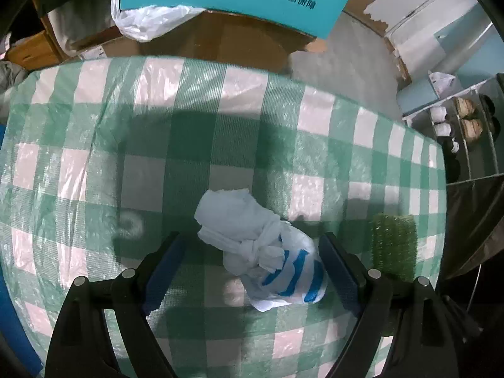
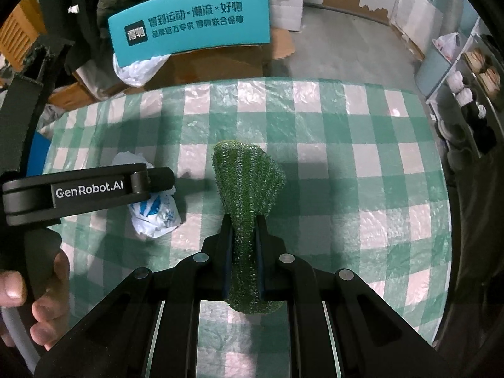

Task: Organize soft objects
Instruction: 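Grasp the white-and-blue sock bundle with the left gripper, then lift the sock bundle and green scrubber and carry them over the box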

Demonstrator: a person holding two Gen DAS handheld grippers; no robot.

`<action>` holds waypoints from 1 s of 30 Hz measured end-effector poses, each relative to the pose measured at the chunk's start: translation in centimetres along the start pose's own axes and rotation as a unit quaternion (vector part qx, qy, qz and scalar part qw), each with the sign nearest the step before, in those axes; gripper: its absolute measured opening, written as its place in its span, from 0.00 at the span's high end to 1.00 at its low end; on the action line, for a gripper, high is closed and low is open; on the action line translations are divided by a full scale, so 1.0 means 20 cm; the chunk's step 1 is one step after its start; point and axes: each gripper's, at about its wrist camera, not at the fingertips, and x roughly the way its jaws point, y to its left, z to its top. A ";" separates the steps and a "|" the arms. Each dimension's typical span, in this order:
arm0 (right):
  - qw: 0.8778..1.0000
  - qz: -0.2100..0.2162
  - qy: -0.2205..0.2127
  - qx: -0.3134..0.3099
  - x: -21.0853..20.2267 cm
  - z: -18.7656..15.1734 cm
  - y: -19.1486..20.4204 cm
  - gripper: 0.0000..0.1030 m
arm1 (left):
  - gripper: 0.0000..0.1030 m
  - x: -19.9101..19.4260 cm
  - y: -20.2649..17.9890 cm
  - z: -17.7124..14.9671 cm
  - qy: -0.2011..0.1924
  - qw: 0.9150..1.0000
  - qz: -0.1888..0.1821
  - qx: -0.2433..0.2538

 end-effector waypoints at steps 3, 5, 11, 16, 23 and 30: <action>1.000 0.001 0.001 0.001 0.00 0.00 -0.01 0.90 | 0.29 -0.01 -0.02 -0.01 -0.008 1.000 0.006 0.027; 1.000 0.002 0.002 0.001 0.00 -0.01 0.00 0.90 | 0.40 -0.01 -0.04 -0.02 -0.012 0.999 0.024 0.040; 1.000 0.003 0.000 -0.002 -0.02 0.00 0.02 0.90 | 0.51 -0.04 0.00 -0.04 -0.017 0.998 0.024 0.056; 1.000 0.005 -0.002 -0.008 -0.04 -0.01 0.05 0.90 | 0.52 -0.10 0.06 -0.08 -0.025 0.997 0.032 0.073; 1.000 0.015 -0.007 -0.017 -0.11 -0.03 0.12 0.90 | 0.52 -0.22 0.11 -0.14 -0.040 0.992 0.055 0.107; 0.999 0.028 -0.017 -0.027 -0.20 -0.05 0.22 0.90 | 0.52 -0.33 0.14 -0.23 -0.053 0.984 0.082 0.146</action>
